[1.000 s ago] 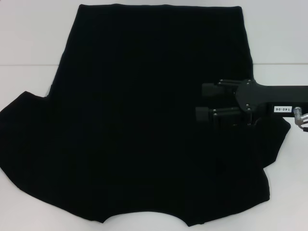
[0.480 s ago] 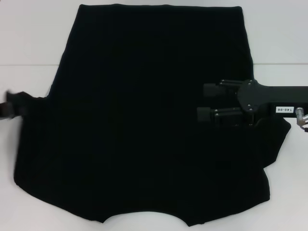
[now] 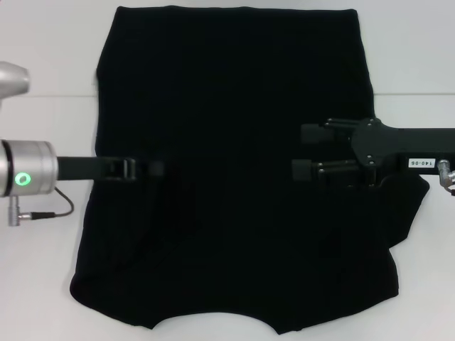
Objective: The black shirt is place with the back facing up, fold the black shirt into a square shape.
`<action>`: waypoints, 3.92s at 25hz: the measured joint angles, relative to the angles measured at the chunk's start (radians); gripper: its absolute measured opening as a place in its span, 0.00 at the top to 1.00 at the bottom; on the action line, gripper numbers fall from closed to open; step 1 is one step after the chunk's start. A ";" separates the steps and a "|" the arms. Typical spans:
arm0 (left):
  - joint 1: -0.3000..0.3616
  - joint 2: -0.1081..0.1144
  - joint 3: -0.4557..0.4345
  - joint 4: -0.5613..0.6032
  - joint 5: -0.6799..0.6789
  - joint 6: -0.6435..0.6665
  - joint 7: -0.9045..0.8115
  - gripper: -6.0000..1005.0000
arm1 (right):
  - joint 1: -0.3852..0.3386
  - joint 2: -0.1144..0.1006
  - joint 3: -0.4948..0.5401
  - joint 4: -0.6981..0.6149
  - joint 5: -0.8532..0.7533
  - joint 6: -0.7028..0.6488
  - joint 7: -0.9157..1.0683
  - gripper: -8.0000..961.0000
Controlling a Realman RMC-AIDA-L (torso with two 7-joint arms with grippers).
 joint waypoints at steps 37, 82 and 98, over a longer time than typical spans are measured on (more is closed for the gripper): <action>0.069 -0.069 0.302 -0.132 -0.273 0.277 0.898 0.06 | 0.044 -0.159 0.011 0.019 -0.607 0.209 0.943 0.05; 0.060 -0.066 0.296 -0.132 -0.271 0.220 0.889 0.07 | 0.083 -0.128 -0.049 0.144 -0.635 0.442 0.960 0.62; 0.058 -0.064 0.295 -0.132 -0.277 0.220 0.880 0.07 | 0.083 -0.114 -0.055 0.151 -0.635 0.473 0.960 0.57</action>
